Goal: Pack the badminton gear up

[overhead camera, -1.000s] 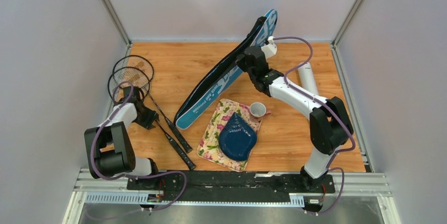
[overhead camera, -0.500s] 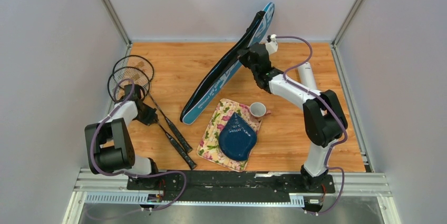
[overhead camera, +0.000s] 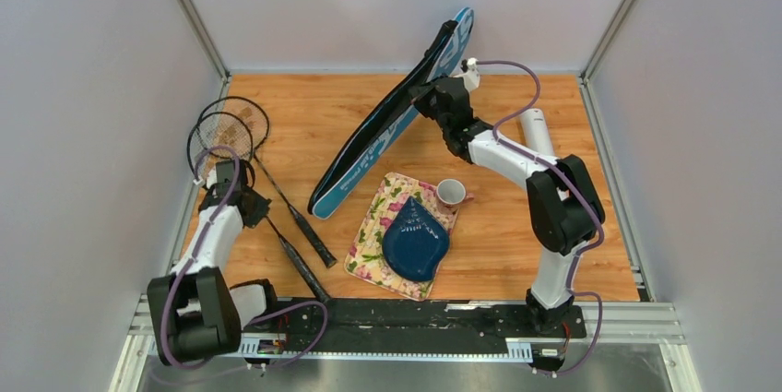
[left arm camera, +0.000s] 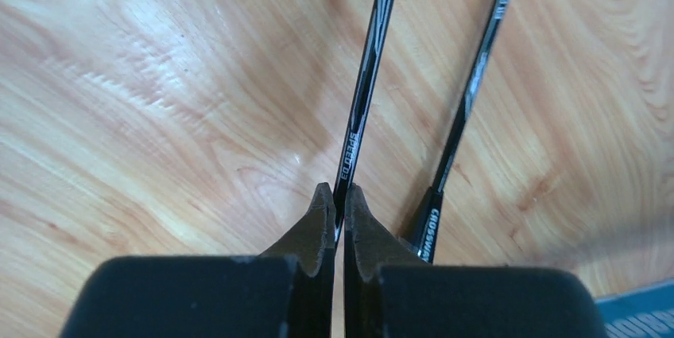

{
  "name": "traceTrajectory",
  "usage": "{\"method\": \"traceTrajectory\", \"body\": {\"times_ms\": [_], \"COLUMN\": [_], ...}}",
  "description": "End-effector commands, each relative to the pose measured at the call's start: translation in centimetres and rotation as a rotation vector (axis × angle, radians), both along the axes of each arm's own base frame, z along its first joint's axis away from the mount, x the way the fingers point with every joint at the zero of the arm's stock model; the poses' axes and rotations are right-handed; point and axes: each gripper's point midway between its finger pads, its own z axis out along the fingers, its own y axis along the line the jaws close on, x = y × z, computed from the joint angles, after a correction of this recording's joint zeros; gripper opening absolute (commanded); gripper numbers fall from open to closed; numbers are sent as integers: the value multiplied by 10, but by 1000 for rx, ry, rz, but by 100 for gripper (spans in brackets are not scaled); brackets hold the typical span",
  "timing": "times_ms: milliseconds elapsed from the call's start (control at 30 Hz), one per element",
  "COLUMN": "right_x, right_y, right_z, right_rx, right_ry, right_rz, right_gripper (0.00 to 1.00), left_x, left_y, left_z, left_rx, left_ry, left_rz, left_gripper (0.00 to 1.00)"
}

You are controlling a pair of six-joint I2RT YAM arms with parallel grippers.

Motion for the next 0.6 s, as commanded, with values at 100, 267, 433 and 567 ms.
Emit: {"method": "traceTrajectory", "body": {"times_ms": [100, 267, 433, 567], "right_x": [6, 6, 11, 12], "right_y": [8, 9, 16, 14], "right_z": [29, 32, 41, 40], "right_rx": [-15, -41, -69, -95], "right_ry": [-125, -141, -173, -173], "right_rz": [67, 81, 110, 111], "right_gripper": [0, 0, 0, 0], "left_x": [9, 24, 56, 66], "left_y": [29, 17, -17, -44], "left_z": [68, 112, 163, 178], "left_rx": [239, 344, 476, 427], "left_ry": [-230, -346, -443, -512], "left_rz": [54, -92, -328, -459], "left_gripper": [0, 0, 0, 0]}}
